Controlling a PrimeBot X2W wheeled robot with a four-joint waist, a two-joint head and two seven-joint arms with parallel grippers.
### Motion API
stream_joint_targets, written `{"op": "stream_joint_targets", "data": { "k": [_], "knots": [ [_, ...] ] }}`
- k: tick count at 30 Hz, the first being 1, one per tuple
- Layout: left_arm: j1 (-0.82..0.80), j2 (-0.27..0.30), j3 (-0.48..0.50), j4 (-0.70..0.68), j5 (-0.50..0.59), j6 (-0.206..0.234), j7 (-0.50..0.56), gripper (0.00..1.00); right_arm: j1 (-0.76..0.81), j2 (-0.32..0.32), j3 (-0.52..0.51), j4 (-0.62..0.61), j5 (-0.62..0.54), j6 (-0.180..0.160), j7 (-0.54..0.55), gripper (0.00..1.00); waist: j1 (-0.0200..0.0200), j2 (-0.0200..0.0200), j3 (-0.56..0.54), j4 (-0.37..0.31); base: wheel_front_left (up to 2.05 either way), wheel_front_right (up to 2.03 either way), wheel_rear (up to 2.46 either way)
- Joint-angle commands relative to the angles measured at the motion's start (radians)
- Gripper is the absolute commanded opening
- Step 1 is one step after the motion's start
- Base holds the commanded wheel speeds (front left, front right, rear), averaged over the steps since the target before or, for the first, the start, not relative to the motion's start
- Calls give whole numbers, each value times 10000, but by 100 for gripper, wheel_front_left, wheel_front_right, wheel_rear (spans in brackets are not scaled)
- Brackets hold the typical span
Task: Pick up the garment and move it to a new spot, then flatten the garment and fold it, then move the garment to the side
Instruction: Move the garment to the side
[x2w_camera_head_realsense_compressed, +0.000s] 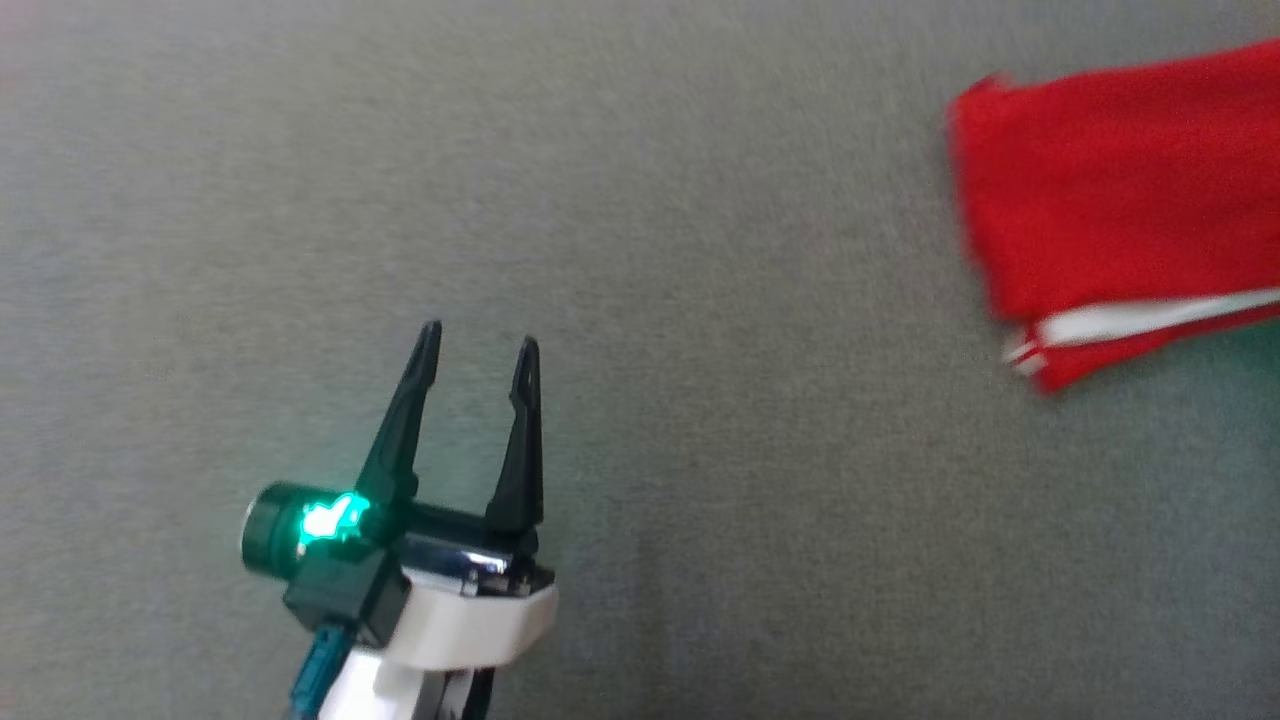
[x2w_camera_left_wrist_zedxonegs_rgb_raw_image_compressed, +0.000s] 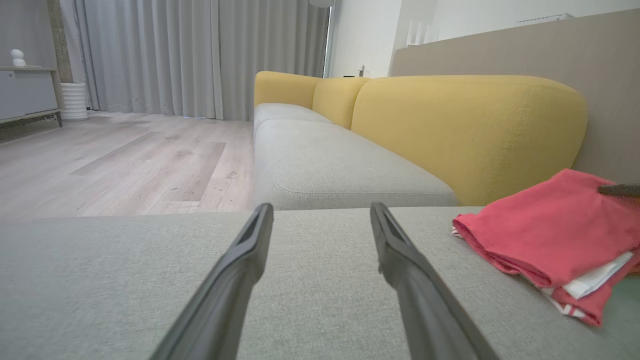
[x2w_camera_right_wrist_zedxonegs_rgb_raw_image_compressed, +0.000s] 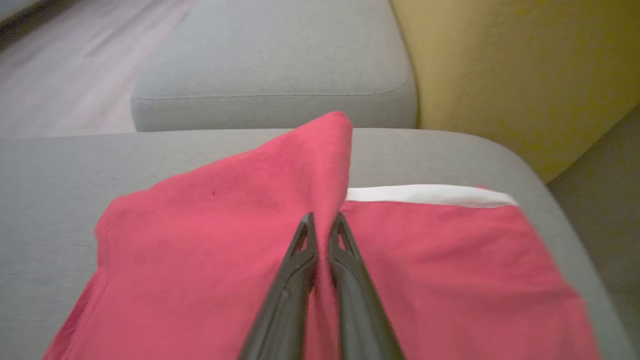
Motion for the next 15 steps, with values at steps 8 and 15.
{"op": "stream_joint_targets", "data": {
  "k": [8, 15],
  "knots": [
    [-738, -49, 291, -149, 112, 3, -51, 100, -354, -2480, -1430, -678, -807, 37, 755, 46, -2, 0, 1196, -591, 0, 0, 0],
    [-808, -49, 422, 284, -53, 246, -51, 100, -96, -1138, -1764, -1125, -2089, 37, 432, 100, -2, 0, 667, -530, 0, 0, 0]
  ]
}}
